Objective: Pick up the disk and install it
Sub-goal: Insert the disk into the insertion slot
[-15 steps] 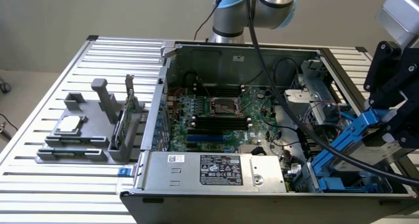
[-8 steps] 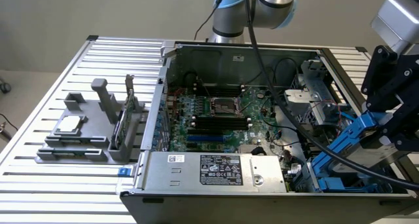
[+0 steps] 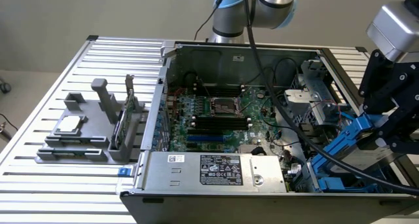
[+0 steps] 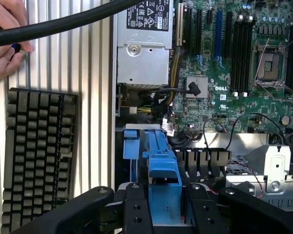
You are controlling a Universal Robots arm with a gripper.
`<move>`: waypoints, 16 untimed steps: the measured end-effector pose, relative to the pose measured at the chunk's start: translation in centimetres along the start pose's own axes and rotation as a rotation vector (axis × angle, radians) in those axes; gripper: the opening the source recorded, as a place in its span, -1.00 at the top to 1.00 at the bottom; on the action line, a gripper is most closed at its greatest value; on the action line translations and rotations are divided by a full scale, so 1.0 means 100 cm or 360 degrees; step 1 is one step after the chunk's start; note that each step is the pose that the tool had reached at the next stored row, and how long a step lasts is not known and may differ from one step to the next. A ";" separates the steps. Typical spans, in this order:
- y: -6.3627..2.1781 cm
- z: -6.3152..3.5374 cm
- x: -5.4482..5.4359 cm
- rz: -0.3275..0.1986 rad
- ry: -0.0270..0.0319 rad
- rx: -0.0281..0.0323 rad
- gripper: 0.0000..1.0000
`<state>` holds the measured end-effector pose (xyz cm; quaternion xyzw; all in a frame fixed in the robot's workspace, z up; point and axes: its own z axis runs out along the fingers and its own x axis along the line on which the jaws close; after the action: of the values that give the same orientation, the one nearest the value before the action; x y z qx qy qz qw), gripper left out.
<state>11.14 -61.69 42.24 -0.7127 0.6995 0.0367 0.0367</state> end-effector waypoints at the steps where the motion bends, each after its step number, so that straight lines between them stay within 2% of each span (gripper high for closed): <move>1: 0.0000 0.0009 0.000 0.0000 -0.00068 0.00002 0.35; 3: -0.0001 0.0029 0.000 0.0000 -0.00180 0.00004 0.35; 5: -0.0001 0.0045 0.000 -0.0001 -0.00233 0.00004 0.35; 13: -0.0001 0.0064 0.001 -0.0003 -0.00267 0.00001 0.35; 15: -0.0002 0.0066 0.001 -0.0004 -0.00268 0.00000 0.32; 16: -0.0002 0.0066 0.001 -0.0004 -0.00267 0.00001 0.19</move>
<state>11.16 -61.68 41.58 -0.7133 0.6983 0.0427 0.0427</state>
